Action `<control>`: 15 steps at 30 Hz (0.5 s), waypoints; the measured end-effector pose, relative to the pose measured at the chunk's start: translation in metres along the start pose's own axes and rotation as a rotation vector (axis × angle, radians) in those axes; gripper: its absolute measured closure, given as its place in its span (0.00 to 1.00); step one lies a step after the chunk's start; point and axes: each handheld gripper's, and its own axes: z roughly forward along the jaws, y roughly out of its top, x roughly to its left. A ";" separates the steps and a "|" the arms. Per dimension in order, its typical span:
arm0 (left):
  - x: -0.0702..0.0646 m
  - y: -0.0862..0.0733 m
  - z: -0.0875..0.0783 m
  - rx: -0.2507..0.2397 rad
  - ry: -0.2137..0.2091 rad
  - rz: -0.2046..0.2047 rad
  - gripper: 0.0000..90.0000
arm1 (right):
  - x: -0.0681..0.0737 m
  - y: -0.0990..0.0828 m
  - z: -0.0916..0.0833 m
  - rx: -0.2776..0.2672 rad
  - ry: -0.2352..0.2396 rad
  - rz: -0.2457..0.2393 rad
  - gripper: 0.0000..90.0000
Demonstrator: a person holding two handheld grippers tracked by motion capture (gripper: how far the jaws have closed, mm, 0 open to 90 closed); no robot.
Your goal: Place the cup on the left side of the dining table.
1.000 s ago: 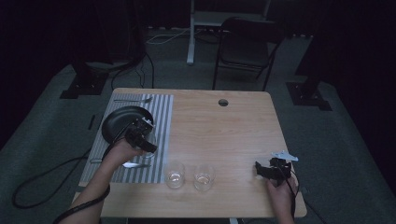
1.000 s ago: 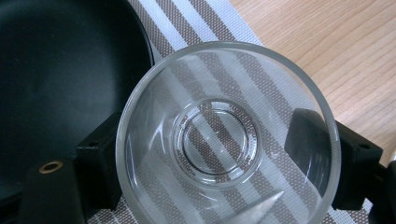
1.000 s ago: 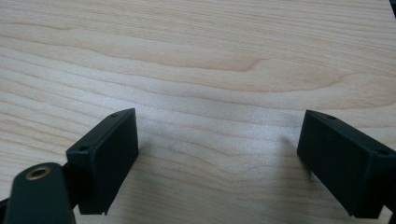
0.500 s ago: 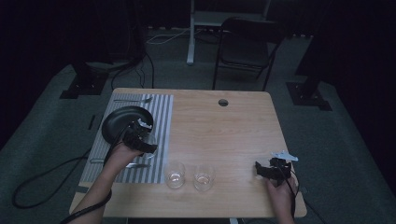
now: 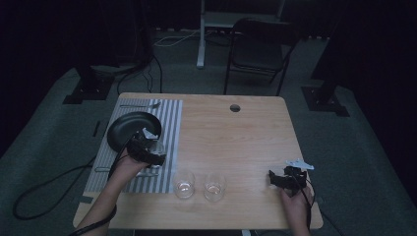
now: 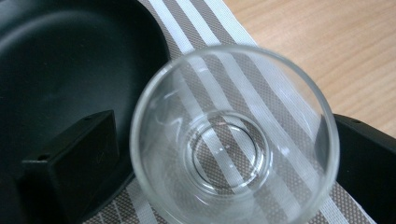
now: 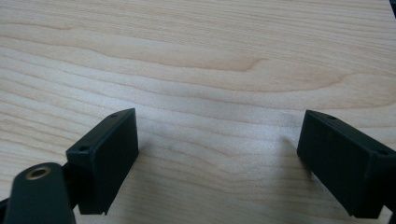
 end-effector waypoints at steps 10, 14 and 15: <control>0.002 -0.014 -0.003 -0.019 -0.014 -0.076 0.00 | 0.000 0.000 0.000 0.000 0.000 0.000 0.14; 0.003 -0.021 -0.006 -0.031 -0.010 -0.086 0.00 | 0.000 0.000 0.000 0.000 0.000 0.000 0.14; 0.003 -0.024 -0.007 -0.030 -0.008 -0.093 0.00 | 0.000 0.000 0.000 0.000 0.000 0.000 0.14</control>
